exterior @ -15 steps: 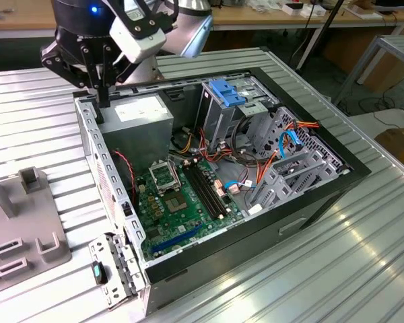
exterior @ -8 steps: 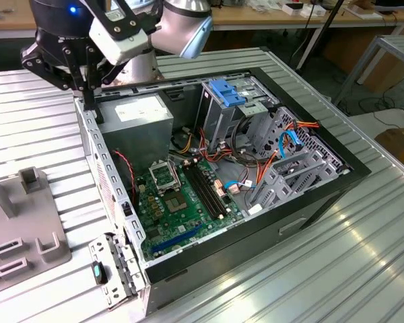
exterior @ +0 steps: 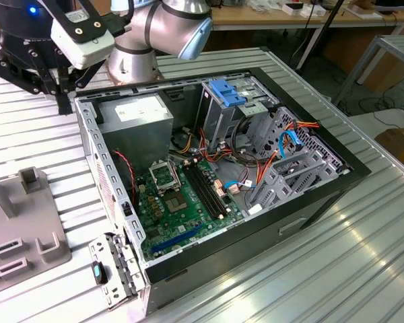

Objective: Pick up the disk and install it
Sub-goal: 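Reach for the disk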

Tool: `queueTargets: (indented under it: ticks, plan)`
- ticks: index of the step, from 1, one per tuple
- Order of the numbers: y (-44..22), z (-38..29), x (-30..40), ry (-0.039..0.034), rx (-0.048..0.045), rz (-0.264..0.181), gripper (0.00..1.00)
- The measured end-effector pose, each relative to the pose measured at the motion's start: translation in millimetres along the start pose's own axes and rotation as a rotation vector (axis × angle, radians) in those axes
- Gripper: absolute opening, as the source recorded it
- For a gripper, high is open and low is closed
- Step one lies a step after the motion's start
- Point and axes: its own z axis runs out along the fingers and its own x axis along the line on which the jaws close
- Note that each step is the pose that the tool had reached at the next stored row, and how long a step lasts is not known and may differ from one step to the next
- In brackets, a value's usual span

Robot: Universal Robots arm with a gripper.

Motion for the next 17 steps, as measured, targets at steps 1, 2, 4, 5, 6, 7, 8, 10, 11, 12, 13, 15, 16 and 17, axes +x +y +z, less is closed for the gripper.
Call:
queueTargets:
  ticks: [1, 2, 4, 5, 6, 7, 8, 10, 11, 12, 13, 15, 16, 17]
  plan:
    - [-0.2, -0.1, 2.2, 0.0, 0.0, 0.0, 0.11]
    - [-0.3, -0.2, 4.5, 0.0001, 0.0001, 0.0, 0.11]
    - [-0.8, -0.3, 10.8, 0.0, 0.0, 0.0, 0.11]
    - [-1.2, -0.4, 16.1, 0.0, 0.0, 0.0, 0.11]
    - [-1.6, -0.5, 20.9, 0.0, 0.0, 0.0, 0.11]
    - [-2.0, -0.8, 26.1, 0.0001, 0.0001, 0.0, 0.11]
    - [-2.3, -0.9, 31.1, 0.0001, 0.0001, 0.0, 0.11]
    - [-3.2, -1.2, 43.3, 0.0, 0.0, 0.0, 0.11]
    - [-3.7, -1.4, 49.3, 0.0001, 0.0001, 0.0, 0.11]
    - [-4.2, -1.5, 55.9, 0.0, 0.0001, 0.0, 0.11]
    - [-4.7, -1.7, 62.0, 0.0, 0.0, 0.0, 0.11]
    - [-5.7, -2.0, 75.2, 0.0001, 0.0001, 0.0, 0.11]
    - [-6.2, -2.2, 81.6, 0.0, 0.0, 0.0, 0.11]
    - [-6.5, -2.3, 86.4, 0.0, 0.0001, 0.0, 0.11]
